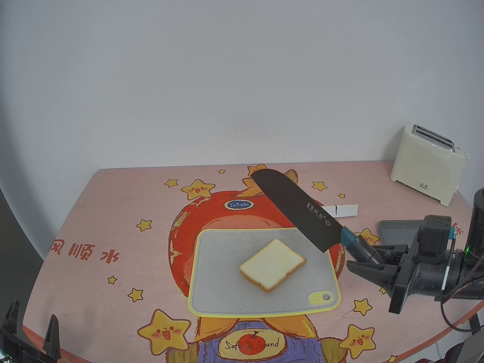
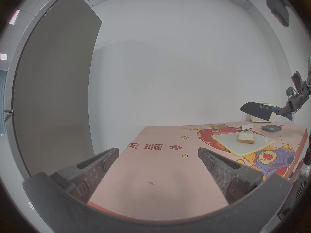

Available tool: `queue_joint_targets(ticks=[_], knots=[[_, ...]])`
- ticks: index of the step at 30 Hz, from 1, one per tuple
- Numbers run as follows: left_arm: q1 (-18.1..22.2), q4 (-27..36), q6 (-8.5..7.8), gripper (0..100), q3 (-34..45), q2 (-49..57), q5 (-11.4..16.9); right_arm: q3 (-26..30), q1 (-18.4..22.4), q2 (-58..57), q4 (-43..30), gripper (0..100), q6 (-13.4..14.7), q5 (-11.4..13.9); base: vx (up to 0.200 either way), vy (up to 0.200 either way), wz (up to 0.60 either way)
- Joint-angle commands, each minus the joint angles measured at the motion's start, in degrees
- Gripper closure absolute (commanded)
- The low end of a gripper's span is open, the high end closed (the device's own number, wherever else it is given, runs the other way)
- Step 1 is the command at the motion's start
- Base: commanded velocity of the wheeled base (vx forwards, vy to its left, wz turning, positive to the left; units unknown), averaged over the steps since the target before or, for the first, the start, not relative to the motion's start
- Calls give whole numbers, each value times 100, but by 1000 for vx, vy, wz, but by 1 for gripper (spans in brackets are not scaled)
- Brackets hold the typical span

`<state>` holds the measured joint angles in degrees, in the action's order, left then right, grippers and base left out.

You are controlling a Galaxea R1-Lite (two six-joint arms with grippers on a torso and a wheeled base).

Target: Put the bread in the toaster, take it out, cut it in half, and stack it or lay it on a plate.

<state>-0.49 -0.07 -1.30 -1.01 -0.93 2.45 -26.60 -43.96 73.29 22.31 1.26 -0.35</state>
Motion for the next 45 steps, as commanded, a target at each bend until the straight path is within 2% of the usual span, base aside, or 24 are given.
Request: queue_joint_targets(ticks=[1, 6, 10, 15, 18, 22, 26, 27, 29, 30, 31, 32, 37, 40, 43, 45], knots=[[-4, -1, -1, 0, 101, 49, 1, 278, 10, 54, 2, 100, -46, 0, 0, 0, 0], [-4, -1, -19, 0, 101, 49, 10, 472, 116, 107, 72, 100, -64, 9, 0, 0, 0], [-4, -1, -10, 0, 101, 49, 10, 507, 45, 98, 54, 100, -64, 9, 0, 0, 0], [-4, -1, -10, 0, 101, 49, 1, 551, -271, 80, 37, 100, -55, 9, 0, 0, 0], [-4, -1, -10, 0, 101, 49, 10, 586, -289, 63, 81, 100, -55, 9, 0, 0, 0], [5, -116, -151, 0, 101, 49, 107, 595, -297, 63, 81, 100, -64, 9, 0, 0, 0], [-39, -1417, 148, 0, -1120, 22, 177, 595, -297, 63, 81, 100, -64, 9, 0, 0, 0], [-48, -1399, 157, 0, -1156, 5, 186, 595, -297, 63, 81, 100, -64, 9, 0, 0, 0], [-57, -1197, 139, 0, -1200, -233, 449, 586, -306, 80, 81, 100, -73, 9, 0, 0, 0], [-57, -1197, 139, 0, -1200, -233, 449, 586, -306, 80, 81, 100, -73, 9, 0, 0, 0], [-57, -1003, 148, 0, -1085, -268, 660, 586, -306, 71, 89, 100, -73, 9, 0, 0, 0], [-48, -907, 139, 0, -1041, -294, 748, 586, -297, 54, 89, 100, -73, 0, 0, 0, 0], [-48, -916, 113, 0, -1200, -1050, 1029, 568, -297, -87, 81, 100, -73, 9, 0, 0, 0], [-39, -1742, -186, 0, -1692, -2421, 1275, 559, -306, -104, 54, 100, -64, 97, 0, 0, 0], [-39, -2533, -353, 0, -2105, -3634, 1785, 568, -297, -87, 72, 100, -64, 220, 0, 0, 0], [-39, -2805, -388, 0, -2263, -4065, 1935, 568, -289, -87, 72, 100, -64, 238, 0, 0, 0]])
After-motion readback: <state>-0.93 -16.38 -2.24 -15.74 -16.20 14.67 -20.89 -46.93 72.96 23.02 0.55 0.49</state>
